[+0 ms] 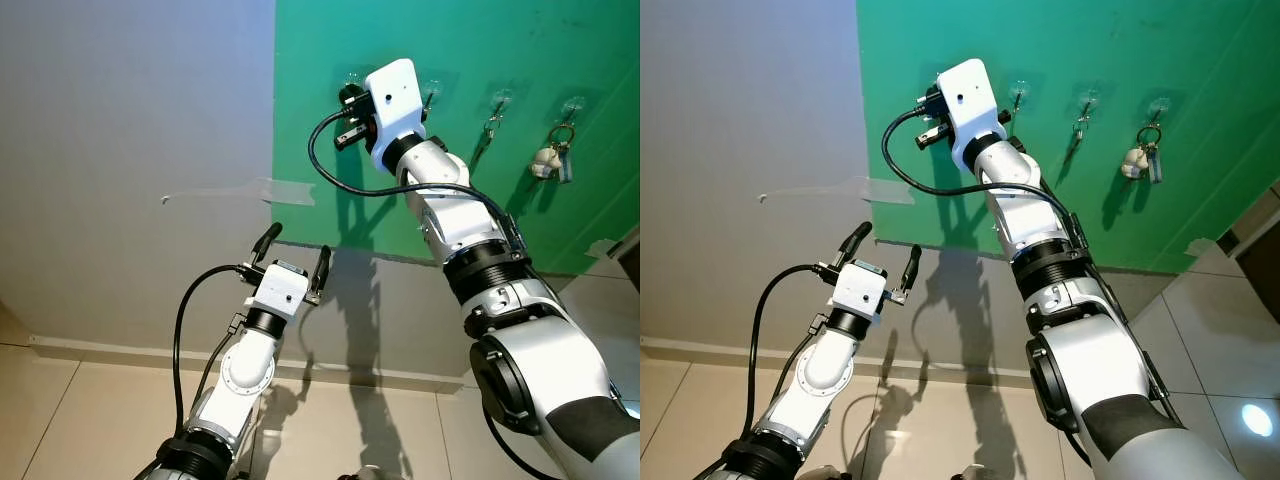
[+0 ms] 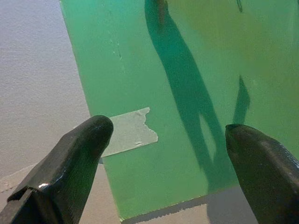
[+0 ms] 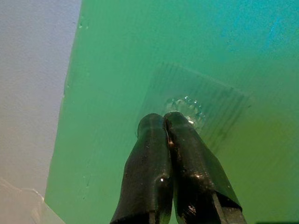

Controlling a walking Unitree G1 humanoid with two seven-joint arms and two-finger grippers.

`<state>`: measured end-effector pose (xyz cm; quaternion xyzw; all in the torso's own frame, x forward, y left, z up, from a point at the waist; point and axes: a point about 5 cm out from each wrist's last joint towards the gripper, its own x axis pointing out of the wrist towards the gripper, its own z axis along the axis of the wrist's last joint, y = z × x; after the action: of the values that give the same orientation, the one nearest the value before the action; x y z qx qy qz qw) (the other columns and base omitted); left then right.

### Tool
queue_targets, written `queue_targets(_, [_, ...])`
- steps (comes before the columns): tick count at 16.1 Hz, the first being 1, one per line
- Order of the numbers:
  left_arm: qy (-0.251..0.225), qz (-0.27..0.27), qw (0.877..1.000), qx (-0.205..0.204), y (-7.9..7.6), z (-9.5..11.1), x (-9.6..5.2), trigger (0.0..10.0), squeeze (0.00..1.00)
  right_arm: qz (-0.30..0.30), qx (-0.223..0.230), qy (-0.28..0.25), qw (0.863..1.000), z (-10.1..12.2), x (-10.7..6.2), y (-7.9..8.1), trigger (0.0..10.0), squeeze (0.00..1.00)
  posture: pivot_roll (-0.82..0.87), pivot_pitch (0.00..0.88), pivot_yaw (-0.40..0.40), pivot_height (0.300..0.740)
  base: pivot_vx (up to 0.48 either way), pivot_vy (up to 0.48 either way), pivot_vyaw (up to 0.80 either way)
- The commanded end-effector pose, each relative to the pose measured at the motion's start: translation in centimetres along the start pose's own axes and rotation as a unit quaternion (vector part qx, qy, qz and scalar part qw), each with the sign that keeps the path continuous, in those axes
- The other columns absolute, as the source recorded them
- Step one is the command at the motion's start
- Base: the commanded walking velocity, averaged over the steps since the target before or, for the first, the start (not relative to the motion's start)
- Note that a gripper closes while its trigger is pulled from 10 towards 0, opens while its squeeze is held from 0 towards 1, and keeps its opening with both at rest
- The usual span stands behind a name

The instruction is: Hang keys on a hook

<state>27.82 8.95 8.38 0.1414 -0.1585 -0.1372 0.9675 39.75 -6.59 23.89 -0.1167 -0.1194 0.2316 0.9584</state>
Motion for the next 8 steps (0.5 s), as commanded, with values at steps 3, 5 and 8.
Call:
queue_targets(3, [0.0,0.0,1.0,0.0,-0.2,0.2,0.0,10.0,0.0,0.005,-0.009,0.016,1.0,-1.0,-0.2,0.3,0.0,0.0,-0.07,0.0,-0.118,0.723,0.0,0.0,0.0])
queue_targets(5, [0.0,-0.001,1.0,-0.001,-0.2,0.2,-0.1,10.0,0.0,0.0,-0.032,-0.006,0.999,-0.3,-0.2,0.1,0.0,0.0,-0.07,0.0,-0.118,0.723,0.0,0.0,0.0])
queue_targets(8, [0.002,-0.001,1.0,-0.002,-0.3,0.2,-0.1,10.0,0.0,-0.025,-0.093,-0.077,0.992,2.3,-0.1,-0.6,0.0,0.0,-0.08,0.0,-0.117,0.723,0.0,0.0,0.0])
